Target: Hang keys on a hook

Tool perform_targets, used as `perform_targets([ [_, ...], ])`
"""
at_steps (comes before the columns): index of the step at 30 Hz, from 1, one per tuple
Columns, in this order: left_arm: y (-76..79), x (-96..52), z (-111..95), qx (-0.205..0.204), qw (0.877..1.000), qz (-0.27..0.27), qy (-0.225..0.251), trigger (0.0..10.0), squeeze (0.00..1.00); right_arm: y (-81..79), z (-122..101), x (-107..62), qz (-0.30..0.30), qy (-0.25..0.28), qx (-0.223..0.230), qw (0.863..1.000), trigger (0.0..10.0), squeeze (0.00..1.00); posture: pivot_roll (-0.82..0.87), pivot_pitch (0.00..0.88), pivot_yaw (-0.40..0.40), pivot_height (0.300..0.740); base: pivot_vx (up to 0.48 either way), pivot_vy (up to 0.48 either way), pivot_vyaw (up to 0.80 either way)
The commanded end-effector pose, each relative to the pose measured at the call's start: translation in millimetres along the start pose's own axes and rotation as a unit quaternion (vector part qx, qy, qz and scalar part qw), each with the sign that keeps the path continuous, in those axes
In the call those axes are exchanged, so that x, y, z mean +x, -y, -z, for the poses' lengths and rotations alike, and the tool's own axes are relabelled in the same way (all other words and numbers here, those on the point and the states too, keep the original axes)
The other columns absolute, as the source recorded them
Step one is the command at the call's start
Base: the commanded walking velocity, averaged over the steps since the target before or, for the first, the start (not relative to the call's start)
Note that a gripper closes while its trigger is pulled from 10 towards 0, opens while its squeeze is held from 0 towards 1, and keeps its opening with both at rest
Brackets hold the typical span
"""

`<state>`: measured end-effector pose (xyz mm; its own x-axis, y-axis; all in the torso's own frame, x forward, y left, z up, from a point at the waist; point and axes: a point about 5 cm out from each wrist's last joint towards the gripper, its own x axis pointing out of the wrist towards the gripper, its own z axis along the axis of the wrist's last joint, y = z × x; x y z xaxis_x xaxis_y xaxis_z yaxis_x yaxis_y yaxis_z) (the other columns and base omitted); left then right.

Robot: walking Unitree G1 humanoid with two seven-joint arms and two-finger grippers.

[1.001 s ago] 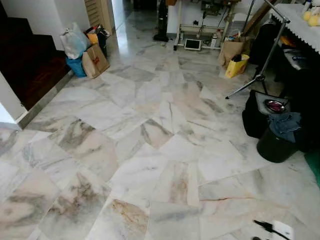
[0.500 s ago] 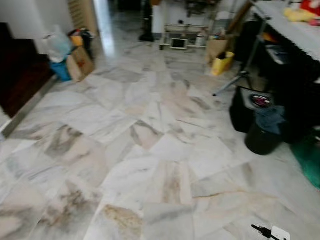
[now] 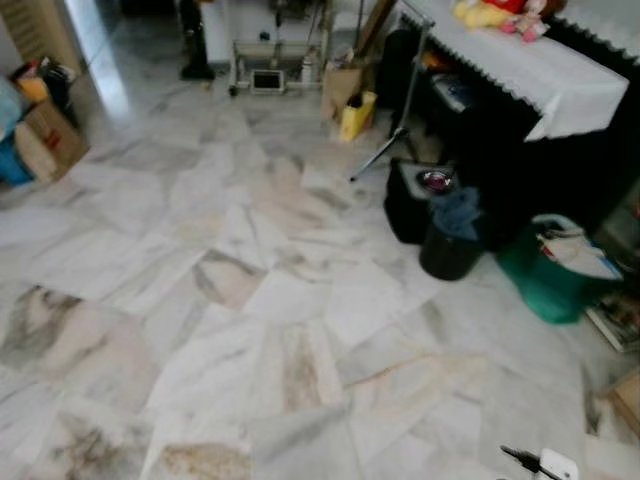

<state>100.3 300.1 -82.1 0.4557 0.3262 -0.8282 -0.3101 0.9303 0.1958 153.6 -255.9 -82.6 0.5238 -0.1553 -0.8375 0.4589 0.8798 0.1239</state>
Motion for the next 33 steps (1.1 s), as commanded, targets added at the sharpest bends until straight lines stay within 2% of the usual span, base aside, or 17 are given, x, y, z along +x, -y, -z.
perform_targets([
  [1, 3.1, -0.6, 6, -0.008, 1.000, 0.002, -0.012, 10.0, 0.00, 7.7, 1, -1.7, 0.014, 0.003, 0.006, 1.000, 10.0, 0.00, 0.02, 0.000, -0.038, 0.740, 0.000, 0.000, -0.76],
  [16, 4.0, -0.1, 5, -0.007, 1.000, 0.003, -0.015, 10.0, 0.00, -0.5, -6, 0.5, 0.009, 0.019, 0.010, 1.000, 10.0, 0.00, 0.02, 0.000, -0.035, 0.740, 0.000, 0.000, -0.77],
  [24, 0.5, -0.6, 6, 0.011, 1.000, 0.005, -0.023, 10.0, 0.00, -10.7, 1, 1.7, 0.008, 0.020, 0.019, 1.000, 10.0, 0.00, 0.00, 0.000, 0.022, 0.740, 0.000, 0.000, -0.77],
  [26, 0.0, -0.8, 7, 0.013, 1.000, 0.005, -0.024, 10.0, 0.00, -13.3, 2, 2.1, 0.016, 0.020, 0.007, 1.000, 10.0, 0.00, 0.00, 0.000, 0.031, 0.740, 0.000, 0.000, -0.77],
  [28, -1.3, -1.8, 11, 0.015, 0.999, 0.002, -0.031, 10.0, 0.00, -36.2, 4, 4.3, -0.018, 0.024, -0.057, 0.998, 10.0, 0.00, 0.00, 0.000, 0.041, 0.740, 0.000, 0.000, -0.77],
  [29, -1.5, -2.1, 12, 0.023, 0.999, 0.005, -0.033, 10.0, 0.00, -41.8, 6, 4.4, -0.029, 0.026, -0.063, 0.997, 10.0, 0.00, -0.01, 0.000, 0.047, 0.740, 0.000, 0.000, -0.78],
  [31, -1.3, -2.3, 12, 0.033, 0.999, 0.009, -0.034, 10.0, 0.00, -41.9, 8, 4.2, -0.026, 0.024, -0.054, 0.998, 10.0, 0.00, -0.01, 0.000, 0.048, 0.740, 0.000, 0.000, -0.78],
  [33, 0.0, -2.4, 13, 0.053, 0.998, 0.021, -0.035, 10.0, 0.00, -41.6, 11, 3.9, -0.028, 0.019, -0.066, 0.997, 10.0, 0.00, -0.01, 0.000, 0.051, 0.740, 0.000, 0.000, -0.78],
])
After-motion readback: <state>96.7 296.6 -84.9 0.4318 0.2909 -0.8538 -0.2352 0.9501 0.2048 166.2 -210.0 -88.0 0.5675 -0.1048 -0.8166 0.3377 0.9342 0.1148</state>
